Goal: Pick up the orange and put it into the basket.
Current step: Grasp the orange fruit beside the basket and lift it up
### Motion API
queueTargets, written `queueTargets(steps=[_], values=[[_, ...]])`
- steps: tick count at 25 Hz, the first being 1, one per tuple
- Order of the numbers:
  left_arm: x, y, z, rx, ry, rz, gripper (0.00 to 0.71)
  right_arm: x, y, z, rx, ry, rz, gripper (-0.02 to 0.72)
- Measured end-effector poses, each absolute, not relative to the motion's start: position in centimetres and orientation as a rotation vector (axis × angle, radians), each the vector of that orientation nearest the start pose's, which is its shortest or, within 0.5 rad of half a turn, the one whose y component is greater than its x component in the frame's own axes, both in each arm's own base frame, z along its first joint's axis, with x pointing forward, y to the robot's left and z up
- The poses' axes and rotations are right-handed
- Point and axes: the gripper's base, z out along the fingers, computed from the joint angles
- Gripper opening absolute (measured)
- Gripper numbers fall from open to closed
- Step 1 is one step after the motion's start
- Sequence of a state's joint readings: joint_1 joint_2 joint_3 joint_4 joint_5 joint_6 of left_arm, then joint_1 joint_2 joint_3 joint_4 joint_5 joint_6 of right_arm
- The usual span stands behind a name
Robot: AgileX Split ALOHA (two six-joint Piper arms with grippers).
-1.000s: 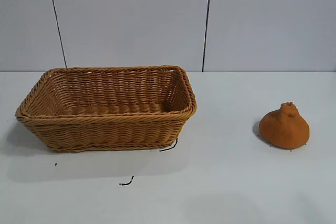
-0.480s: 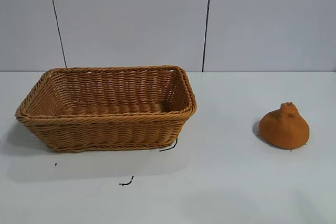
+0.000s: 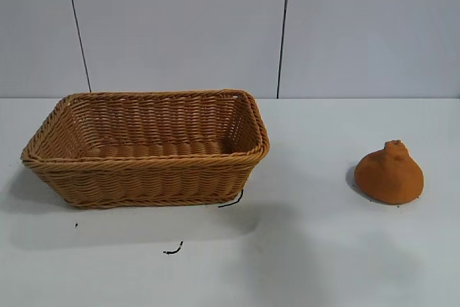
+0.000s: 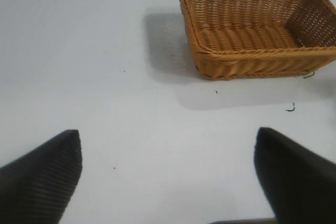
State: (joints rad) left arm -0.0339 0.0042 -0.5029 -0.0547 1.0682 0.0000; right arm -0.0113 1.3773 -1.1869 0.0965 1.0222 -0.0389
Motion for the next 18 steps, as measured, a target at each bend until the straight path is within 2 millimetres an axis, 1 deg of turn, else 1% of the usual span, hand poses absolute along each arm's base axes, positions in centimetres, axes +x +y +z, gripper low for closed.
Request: queueTargets(steps=[2, 3, 4, 7, 8, 12, 16, 18], values=[[-0.5, -0.4, 27.8, 0.038, 2.053, -0.087, 0.639, 30.2, 0.6, 30.7, 0.02, 2.74, 0.144, 0.634], [-0.5, -0.4, 27.8, 0.038, 2.053, -0.087, 0.639, 31.2, 0.7, 30.0, 0.026, 2.759, 0.158, 0.634], [-0.5, -0.4, 27.8, 0.038, 2.053, -0.087, 0.639, 32.5, 0.7, 28.8, 0.03, 2.794, 0.171, 0.634], [-0.5, -0.4, 27.8, 0.038, 2.053, -0.087, 0.639, 35.2, 1.1, 25.7, 0.017, 2.871, 0.188, 0.634], [-0.5, -0.4, 27.8, 0.038, 2.053, -0.087, 0.639, 35.8, 1.3, 24.7, 0.006, 2.892, 0.187, 0.634], [-0.5, -0.4, 27.8, 0.038, 2.053, -0.087, 0.639, 38.1, 2.5, 19.9, -0.028, 2.945, 0.186, 0.634], [-0.5, -0.4, 27.8, 0.038, 2.054, -0.087, 0.639, 39.1, 2.6, 15.9, 0.023, 3.0, 0.184, 0.634], [-0.5, -0.4, 27.8, 0.038, 2.054, -0.087, 0.639, 39.3, 2.5, 14.4, 0.027, 3.029, 0.168, 0.634]])
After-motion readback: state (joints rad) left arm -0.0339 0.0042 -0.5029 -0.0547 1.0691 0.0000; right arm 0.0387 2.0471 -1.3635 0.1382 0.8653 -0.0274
